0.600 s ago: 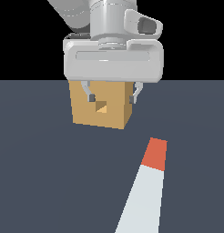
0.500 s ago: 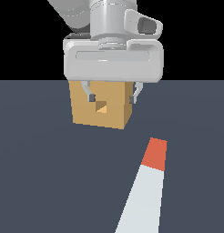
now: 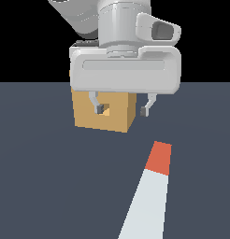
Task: Insert the peg into the horizontal hole in a box.
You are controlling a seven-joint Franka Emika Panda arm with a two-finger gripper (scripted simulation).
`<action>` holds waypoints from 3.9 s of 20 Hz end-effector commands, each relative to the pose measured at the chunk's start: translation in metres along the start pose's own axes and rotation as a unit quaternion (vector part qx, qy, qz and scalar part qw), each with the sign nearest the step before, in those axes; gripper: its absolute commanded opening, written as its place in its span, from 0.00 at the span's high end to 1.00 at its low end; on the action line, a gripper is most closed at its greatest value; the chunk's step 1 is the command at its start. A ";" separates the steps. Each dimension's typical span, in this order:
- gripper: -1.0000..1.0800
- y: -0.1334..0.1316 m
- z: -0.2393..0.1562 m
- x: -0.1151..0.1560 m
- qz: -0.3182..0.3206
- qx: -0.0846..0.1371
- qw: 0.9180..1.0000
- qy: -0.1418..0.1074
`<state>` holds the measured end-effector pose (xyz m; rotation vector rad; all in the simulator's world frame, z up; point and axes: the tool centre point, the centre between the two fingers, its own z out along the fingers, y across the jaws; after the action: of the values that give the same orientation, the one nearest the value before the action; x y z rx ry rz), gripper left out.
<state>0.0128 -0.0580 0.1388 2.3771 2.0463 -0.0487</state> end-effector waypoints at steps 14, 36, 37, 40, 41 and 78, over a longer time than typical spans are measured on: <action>0.04 0.053 0.064 -0.093 0.142 -0.006 0.990 0.013; 0.04 0.056 0.107 -0.102 0.157 -0.006 0.988 0.015; 0.04 0.056 0.111 -0.102 0.157 -0.006 0.988 0.015; 0.04 0.056 0.120 -0.102 0.157 -0.006 0.988 0.015; 0.04 0.056 0.121 -0.102 0.156 -0.006 0.988 0.015; 1.00 -0.009 0.094 -0.046 0.125 -0.006 0.992 0.014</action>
<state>0.0005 -0.1126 0.0405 2.6283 1.7275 -0.0064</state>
